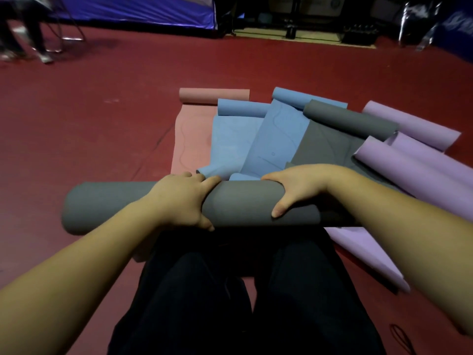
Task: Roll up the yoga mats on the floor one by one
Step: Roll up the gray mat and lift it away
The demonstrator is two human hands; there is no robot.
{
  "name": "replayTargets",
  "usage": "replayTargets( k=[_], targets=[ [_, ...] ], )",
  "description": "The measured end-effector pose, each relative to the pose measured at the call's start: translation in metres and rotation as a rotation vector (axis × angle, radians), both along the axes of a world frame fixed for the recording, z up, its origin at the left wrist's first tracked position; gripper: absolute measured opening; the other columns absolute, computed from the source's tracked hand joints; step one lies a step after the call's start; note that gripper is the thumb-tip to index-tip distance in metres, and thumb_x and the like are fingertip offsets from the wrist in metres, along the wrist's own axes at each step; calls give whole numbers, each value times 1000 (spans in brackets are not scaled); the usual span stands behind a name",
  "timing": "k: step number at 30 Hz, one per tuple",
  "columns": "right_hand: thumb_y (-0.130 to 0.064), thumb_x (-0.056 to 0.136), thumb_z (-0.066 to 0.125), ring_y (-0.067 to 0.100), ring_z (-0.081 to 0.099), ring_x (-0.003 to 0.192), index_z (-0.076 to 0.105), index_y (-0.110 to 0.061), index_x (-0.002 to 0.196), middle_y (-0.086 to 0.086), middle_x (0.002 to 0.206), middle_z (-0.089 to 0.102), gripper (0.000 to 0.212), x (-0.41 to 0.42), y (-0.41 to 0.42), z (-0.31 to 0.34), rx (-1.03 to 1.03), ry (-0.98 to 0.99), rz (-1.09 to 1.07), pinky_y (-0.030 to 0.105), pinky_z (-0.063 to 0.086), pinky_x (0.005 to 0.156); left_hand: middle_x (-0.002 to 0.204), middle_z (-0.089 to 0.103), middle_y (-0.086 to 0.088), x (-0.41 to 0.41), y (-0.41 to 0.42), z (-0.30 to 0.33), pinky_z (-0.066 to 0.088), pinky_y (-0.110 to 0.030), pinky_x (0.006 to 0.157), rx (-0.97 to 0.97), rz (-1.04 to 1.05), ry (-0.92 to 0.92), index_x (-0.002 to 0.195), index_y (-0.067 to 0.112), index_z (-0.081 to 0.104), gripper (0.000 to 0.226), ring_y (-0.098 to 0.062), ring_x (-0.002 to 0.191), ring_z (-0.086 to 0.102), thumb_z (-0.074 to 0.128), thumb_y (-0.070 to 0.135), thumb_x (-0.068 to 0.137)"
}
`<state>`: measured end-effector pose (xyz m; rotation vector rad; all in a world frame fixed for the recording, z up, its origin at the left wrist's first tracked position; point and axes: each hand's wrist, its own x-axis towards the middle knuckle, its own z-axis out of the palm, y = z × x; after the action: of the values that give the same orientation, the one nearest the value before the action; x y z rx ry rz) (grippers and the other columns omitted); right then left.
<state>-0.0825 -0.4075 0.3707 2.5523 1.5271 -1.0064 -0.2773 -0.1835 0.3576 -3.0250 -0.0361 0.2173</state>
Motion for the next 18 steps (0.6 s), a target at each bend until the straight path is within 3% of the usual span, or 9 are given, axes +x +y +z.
replayTargets(
  k=[5, 9, 14, 18],
  targets=[
    [-60, 71, 79, 8, 56, 112, 45, -42, 134, -16, 123, 57, 73, 2, -1, -24, -159, 148, 10, 30, 43, 102, 123, 59, 7, 6, -9, -7, 49, -37, 85, -185, 53, 262, 130, 37, 40, 91, -21, 107, 59, 78, 70, 55],
    [-66, 66, 78, 8, 51, 119, 40, -43, 140, -15, 136, 49, 86, 7, 3, -31, -67, 172, -38, 30, 38, 106, 122, 60, 10, 24, 6, -12, 46, -39, 98, -458, 163, 444, 128, 38, 44, 87, -16, 107, 58, 87, 54, 54],
    [-49, 78, 77, 11, 45, 120, 45, -32, 135, -6, 129, 47, 67, -9, 0, -21, 151, -22, 4, 36, 37, 109, 128, 58, 7, 48, 24, -17, 45, -33, 99, -694, 300, 601, 135, 35, 47, 85, -16, 114, 56, 91, 29, 62],
    [-64, 67, 76, 21, 42, 132, 22, -33, 150, 1, 143, 42, 103, -37, 0, -31, 114, -204, 34, 41, 37, 110, 121, 67, -8, 66, 33, -19, 54, -42, 93, -908, 429, 744, 127, 26, 58, 73, -27, 107, 66, 86, 17, 60]
  ],
)
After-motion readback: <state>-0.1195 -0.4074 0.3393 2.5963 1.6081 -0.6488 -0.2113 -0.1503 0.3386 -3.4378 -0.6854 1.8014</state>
